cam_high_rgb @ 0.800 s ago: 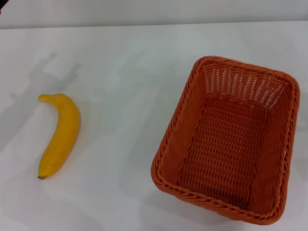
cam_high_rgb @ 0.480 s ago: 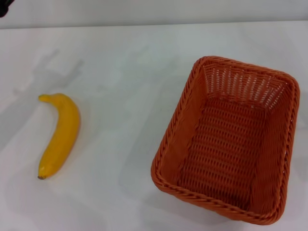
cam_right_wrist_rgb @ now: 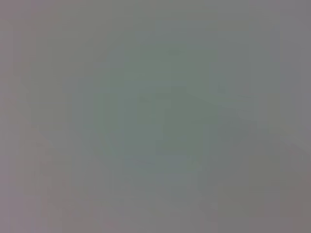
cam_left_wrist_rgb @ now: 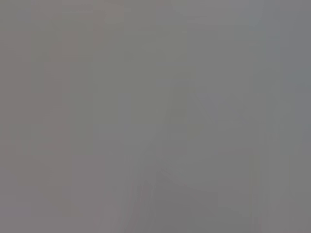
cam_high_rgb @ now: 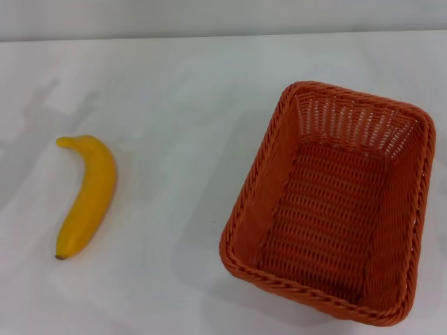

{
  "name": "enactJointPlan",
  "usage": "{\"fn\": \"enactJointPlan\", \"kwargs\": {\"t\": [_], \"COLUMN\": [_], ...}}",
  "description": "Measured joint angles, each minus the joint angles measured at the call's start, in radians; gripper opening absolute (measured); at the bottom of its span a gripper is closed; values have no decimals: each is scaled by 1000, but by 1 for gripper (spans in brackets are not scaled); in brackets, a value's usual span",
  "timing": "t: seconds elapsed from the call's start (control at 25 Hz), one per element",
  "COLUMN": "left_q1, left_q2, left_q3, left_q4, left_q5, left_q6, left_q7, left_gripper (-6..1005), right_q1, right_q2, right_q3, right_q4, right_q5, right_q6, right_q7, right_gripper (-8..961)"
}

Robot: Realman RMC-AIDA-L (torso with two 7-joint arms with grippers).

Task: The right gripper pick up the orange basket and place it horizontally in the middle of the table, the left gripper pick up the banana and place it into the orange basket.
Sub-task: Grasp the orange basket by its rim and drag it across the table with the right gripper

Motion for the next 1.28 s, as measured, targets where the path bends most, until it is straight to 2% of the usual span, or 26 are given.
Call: {"fn": "enactJointPlan", "kwargs": {"t": [0.44, 0.64, 0.76, 0.92, 1.08, 1.28], "left_q1": [22, 30, 31, 26, 28, 33], "left_q2": [1, 1, 2, 6, 2, 0], "left_q3": [-1, 0, 0, 5, 3, 8], "left_q4": [0, 2, 4, -3, 1, 5], "left_q5": [-15, -14, -11, -3, 0, 2], "left_q6": [-26, -26, -26, -26, -25, -29], "left_q7": [-26, -29, -33, -56, -54, -57], "left_gripper": [894, 894, 894, 894, 894, 895], "right_q1": [-32, -35, -40, -28, 20, 142], "right_q2": [-3, -14, -18, -32, -73, -178], "right_q3": [-1, -13, -33, -98, -201, -358], "right_q4": [-11, -27, -136, -397, -623, -723], "right_q5": [35, 19, -51, -231, -417, -624], "right_q6": [15, 11, 4, -59, -121, -116], "right_q7": [29, 32, 101, 347, 571, 819], "right_gripper": [869, 869, 870, 870, 870, 869]}}
